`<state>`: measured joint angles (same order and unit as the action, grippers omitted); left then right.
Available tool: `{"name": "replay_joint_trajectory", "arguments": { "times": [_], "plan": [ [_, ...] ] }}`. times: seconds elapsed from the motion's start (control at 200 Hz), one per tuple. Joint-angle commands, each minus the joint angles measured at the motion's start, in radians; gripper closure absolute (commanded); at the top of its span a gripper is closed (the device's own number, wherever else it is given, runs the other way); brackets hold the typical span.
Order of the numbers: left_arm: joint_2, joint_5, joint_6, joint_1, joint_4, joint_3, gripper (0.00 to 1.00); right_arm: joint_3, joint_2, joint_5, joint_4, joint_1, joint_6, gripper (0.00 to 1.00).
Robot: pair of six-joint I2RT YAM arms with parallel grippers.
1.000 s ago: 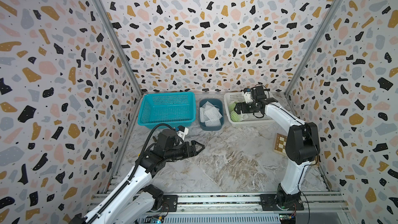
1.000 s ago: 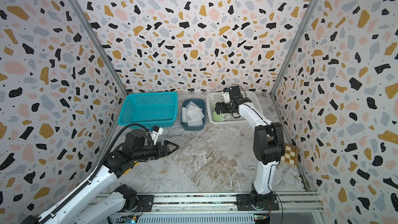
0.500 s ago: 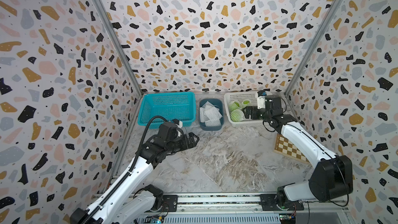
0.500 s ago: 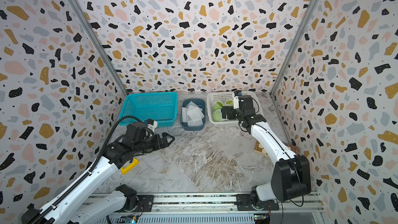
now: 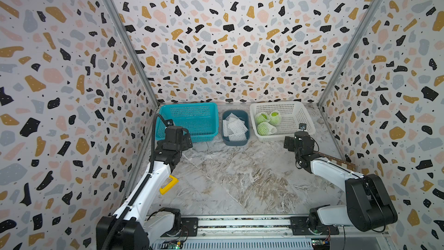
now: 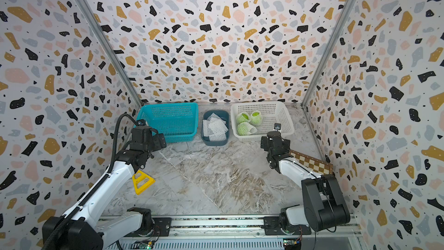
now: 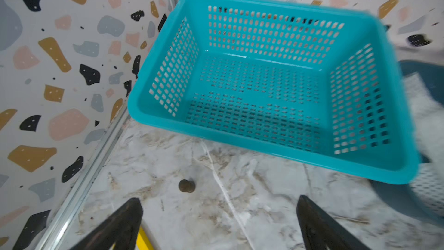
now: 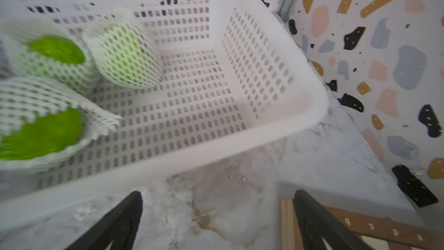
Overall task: Sleeve custard apples in foam nets
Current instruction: Reset both arms
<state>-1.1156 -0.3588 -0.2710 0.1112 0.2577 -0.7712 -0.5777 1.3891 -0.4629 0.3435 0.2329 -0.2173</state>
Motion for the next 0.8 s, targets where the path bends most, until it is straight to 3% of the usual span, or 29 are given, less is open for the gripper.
{"name": "replay_joint_trajectory", "arguments": {
  "times": [0.0, 0.12, 0.21, 0.315, 0.36, 0.431, 0.461, 0.526, 0.796],
  "plan": [
    [-0.072, -0.038, 0.083, -0.044, -0.286, 0.074, 0.01, 0.079, 0.027, -0.092, 0.265, -0.016, 0.032, 0.00],
    [-0.168, -0.046, 0.098, -0.065, -0.464, 0.148, 0.01, 0.192, 0.029, -0.074, 0.470, -0.019, 0.101, 0.00],
    [-0.215, -0.002, 0.160, -0.066, -0.585, 0.189, 0.03, 0.256, 0.007, 0.012, 0.609, -0.023, 0.196, 0.00],
    [-0.245, 0.016, 0.165, -0.065, -0.718, 0.266, 0.04, 0.361, 0.043, 0.077, 0.862, -0.056, 0.208, 0.00],
    [-0.260, 0.012, 0.174, -0.055, -0.828, 0.328, 0.04, 0.364, 0.036, 0.178, 0.840, -0.083, 0.210, 0.01],
    [-0.286, -0.007, 0.231, -0.013, -0.984, 0.389, 0.03, 0.391, 0.083, 0.220, 0.904, -0.115, 0.190, 0.01],
    [-0.275, -0.013, 0.225, -0.007, -0.981, 0.397, 0.00, 0.396, 0.111, 0.224, 0.974, -0.113, 0.209, 0.01],
    [-0.272, -0.010, 0.212, -0.019, -0.982, 0.403, 0.01, 0.377, 0.078, 0.234, 0.877, -0.115, 0.194, 0.00],
    [-0.265, 0.027, 0.225, -0.019, -1.000, 0.418, 0.01, 0.377, 0.084, 0.242, 0.886, -0.118, 0.193, 0.00]
  ]
}}
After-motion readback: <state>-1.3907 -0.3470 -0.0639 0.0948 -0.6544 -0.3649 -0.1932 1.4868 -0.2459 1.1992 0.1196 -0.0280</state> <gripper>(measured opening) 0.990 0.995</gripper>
